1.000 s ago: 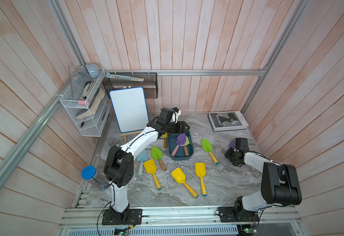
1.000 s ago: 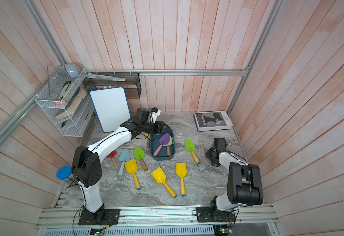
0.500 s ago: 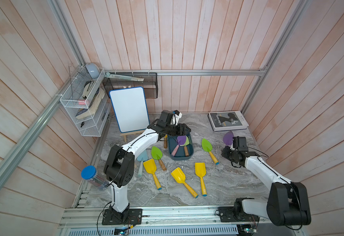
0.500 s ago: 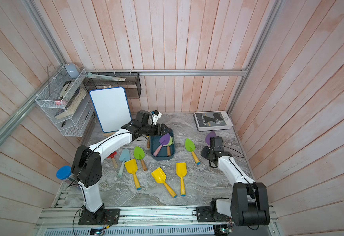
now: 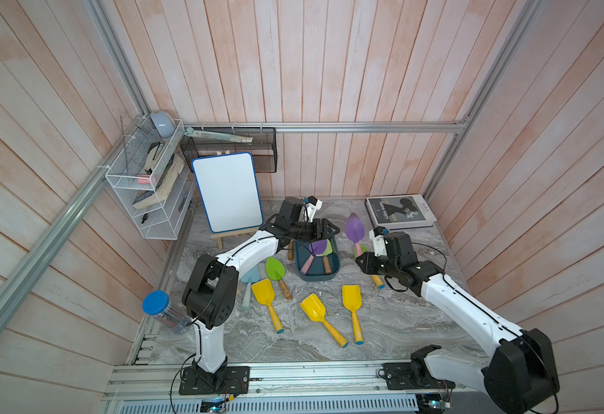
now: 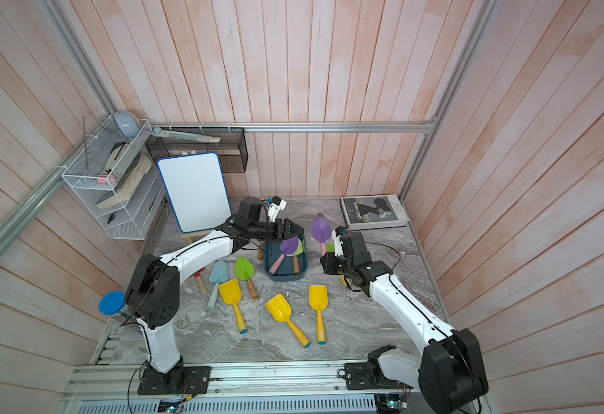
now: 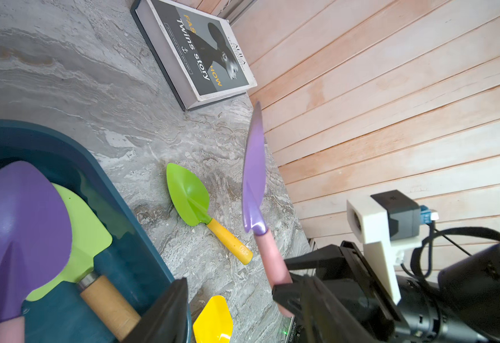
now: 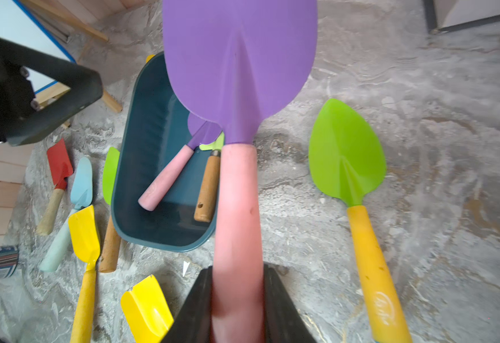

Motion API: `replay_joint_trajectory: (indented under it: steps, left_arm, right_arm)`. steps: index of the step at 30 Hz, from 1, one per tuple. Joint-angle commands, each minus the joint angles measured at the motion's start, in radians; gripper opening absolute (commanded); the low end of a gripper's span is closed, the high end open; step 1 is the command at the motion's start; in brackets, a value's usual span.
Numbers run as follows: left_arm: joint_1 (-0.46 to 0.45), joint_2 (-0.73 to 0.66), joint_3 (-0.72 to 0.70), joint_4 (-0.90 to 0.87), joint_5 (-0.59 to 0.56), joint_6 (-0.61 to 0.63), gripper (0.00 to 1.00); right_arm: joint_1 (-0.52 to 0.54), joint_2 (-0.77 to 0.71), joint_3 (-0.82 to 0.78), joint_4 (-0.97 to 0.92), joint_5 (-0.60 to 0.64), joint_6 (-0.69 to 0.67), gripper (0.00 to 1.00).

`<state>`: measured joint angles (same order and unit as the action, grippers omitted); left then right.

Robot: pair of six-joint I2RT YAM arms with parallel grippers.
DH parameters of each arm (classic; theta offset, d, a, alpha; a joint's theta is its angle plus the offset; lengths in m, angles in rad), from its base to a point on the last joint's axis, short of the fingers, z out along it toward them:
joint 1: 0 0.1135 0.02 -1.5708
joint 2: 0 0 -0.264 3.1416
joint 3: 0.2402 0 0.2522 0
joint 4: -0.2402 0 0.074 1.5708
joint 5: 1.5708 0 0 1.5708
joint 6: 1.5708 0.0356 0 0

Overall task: Put the shovel into the storage box
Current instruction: Pick up the shovel from the center of the board, then place the shovel in the storage box.

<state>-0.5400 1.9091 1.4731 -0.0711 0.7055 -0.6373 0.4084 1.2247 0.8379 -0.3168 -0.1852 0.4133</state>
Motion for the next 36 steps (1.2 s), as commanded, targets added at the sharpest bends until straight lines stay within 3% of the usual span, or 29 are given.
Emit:
replay_joint_trajectory:
  steps: [1, 8, 20, 36]
  left_arm:
    - [-0.002, -0.013, -0.017, 0.055, 0.017, -0.021, 0.64]
    - [-0.008, 0.013, -0.006, 0.026, -0.017, 0.001, 0.60]
    - [-0.038, 0.048, 0.081, -0.158, -0.188, 0.100, 0.54]
    - [-0.050, 0.051, 0.110, -0.219, -0.262, 0.130, 0.51]
  right_arm:
    - [0.026, 0.026, 0.030, 0.025, -0.027, -0.007, 0.00]
    - [0.068, 0.063, 0.046, 0.051, -0.048, 0.004, 0.00]
    - [0.096, 0.075, 0.075, 0.038, -0.037, 0.007, 0.00]
    - [0.105, 0.090, 0.082, 0.021, -0.021, 0.004, 0.00]
